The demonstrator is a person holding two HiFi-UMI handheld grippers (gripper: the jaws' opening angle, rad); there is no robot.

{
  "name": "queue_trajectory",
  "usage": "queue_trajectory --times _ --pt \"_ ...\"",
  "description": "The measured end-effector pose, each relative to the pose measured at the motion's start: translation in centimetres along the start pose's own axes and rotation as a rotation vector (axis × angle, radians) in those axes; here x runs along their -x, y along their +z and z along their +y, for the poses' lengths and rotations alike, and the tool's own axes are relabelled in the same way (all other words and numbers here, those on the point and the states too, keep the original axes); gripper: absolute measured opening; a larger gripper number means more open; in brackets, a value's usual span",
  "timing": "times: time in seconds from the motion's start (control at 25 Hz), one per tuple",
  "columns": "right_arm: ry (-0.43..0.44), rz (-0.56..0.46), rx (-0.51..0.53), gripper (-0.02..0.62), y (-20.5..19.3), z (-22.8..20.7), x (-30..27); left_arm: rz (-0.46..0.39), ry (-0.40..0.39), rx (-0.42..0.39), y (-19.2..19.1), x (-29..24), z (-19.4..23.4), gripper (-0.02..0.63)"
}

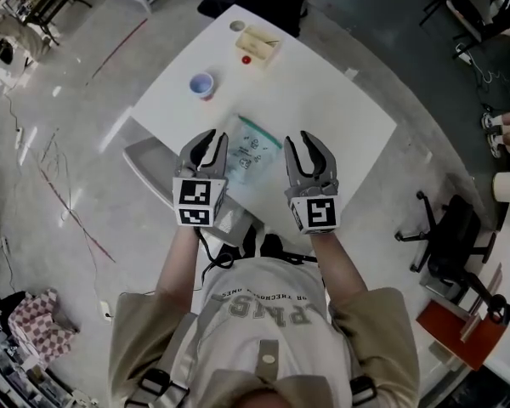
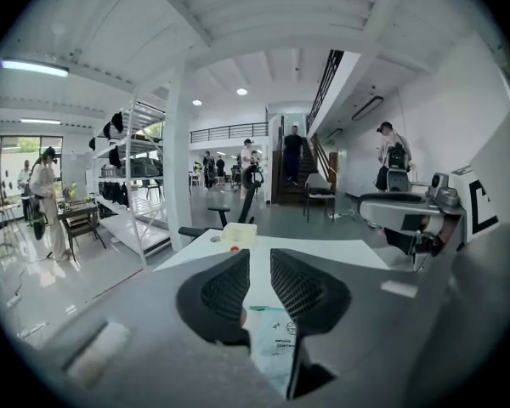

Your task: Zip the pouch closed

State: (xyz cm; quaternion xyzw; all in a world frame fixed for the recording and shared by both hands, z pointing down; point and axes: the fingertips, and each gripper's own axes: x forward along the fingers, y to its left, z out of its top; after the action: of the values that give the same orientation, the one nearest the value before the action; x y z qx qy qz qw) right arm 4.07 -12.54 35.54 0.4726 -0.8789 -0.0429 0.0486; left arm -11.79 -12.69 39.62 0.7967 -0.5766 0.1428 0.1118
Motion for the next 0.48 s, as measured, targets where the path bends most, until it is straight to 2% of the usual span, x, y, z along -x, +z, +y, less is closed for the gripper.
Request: queue_trajectory --times 0.2,0.36,0.48 --pt "-0.046 -0.028 0.020 0.085 1.2 0.2 1.4 -0.093 0.067 0.034 0.7 1.9 -0.9 0.065" --pt "-0.058 -0.046 0.027 0.047 2.5 0.7 1.9 -0.100 0.099 0.070 0.6 3.0 -1.4 0.049" --pt "-0.067 -0.065 0.022 0.014 3.6 1.1 2.2 -0.120 0.110 0.053 0.9 3.6 -1.6 0.048"
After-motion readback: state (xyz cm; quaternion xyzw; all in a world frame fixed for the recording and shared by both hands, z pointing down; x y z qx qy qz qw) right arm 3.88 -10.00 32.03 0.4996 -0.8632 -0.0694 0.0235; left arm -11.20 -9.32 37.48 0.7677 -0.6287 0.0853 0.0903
